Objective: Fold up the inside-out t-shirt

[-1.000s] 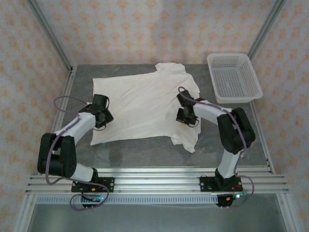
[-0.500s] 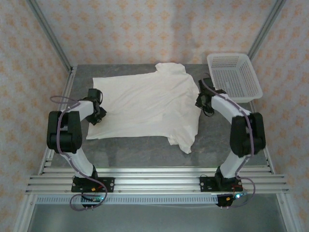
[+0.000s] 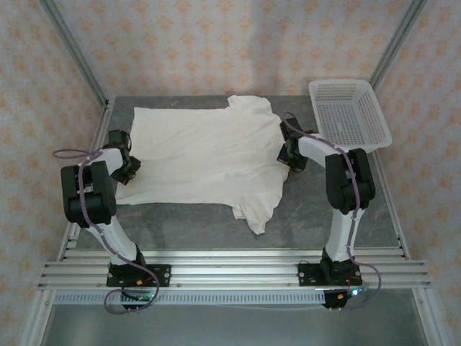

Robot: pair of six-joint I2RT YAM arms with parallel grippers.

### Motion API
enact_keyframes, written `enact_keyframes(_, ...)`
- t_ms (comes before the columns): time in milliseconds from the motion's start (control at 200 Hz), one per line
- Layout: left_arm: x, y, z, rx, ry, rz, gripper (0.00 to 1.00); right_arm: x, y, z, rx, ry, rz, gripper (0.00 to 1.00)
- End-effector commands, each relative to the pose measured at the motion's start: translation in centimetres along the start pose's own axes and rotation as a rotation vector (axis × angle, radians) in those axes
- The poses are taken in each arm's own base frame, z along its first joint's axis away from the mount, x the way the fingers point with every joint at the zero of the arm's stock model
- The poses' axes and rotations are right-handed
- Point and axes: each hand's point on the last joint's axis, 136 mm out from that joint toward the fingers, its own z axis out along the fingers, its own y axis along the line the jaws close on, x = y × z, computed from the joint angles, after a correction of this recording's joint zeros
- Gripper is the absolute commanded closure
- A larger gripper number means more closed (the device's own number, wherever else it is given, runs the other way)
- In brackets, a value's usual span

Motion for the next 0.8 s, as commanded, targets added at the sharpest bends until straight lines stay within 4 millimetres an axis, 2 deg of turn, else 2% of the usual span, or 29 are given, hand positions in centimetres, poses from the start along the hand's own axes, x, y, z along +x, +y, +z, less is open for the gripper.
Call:
enact_keyframes(0,1.2,-1.7,-2.6,0.122,0.011,0.044,0.52,0.5,2.1,-3.7,-0.071,-0.026,0.011,1.0)
enact_keyframes(75,2.1,-2.9,-5.4,0.185,-0.014,0.091,0.5,0.5,3.5,-4.3,-0.071,-0.034,0.013,1.0)
enact_keyframes(130,3.3,-4.0,-7.7,0.246,-0.035,0.143,0.48,0.4,4.4,-3.7,-0.054,-0.024,0.022,0.99)
enact_keyframes(255,7.6,-6.3,-12.7,0.354,-0.064,0.321,0.44,-0.3,6.1,-2.7,0.023,-0.011,0.012,0.82)
enact_keyframes(335,11.0,-7.0,-15.1,0.395,-0.059,0.455,0.44,-1.1,6.1,-3.2,0.053,-0.033,0.007,0.72)
enact_keyframes(465,16.6,-7.1,-17.8,0.493,0.001,0.668,0.43,-1.8,4.8,-6.4,0.017,-0.1,-0.022,0.59)
enact_keyframes(520,19.3,-7.4,-18.9,0.578,0.05,0.746,0.43,-1.5,3.2,-7.4,0.009,-0.106,-0.021,0.58)
enact_keyframes(555,21.0,-7.5,-19.6,0.631,0.069,0.817,0.39,-0.9,1.9,-7.8,0.003,-0.103,-0.003,0.57)
enact_keyframes(600,22.9,-7.6,-20.5,0.669,0.084,0.885,0.36,-0.1,0.0,-7.5,-0.021,-0.084,0.05,0.57)
enact_keyframes(666,26.0,-7.6,-21.8,0.711,0.105,1.012,0.34,1.4,-1.6,-6.5,-0.105,-0.05,0.121,0.58)
enact_keyframes(726,29.1,-7.6,-22.9,0.742,0.124,1.137,0.32,3.1,-2.1,-5.4,-0.166,-0.004,0.137,0.58)
enact_keyframes(796,32.7,-7.8,-24.0,0.746,0.143,1.283,0.32,5.1,-1.1,-4.4,-0.239,0.078,0.09,0.58)
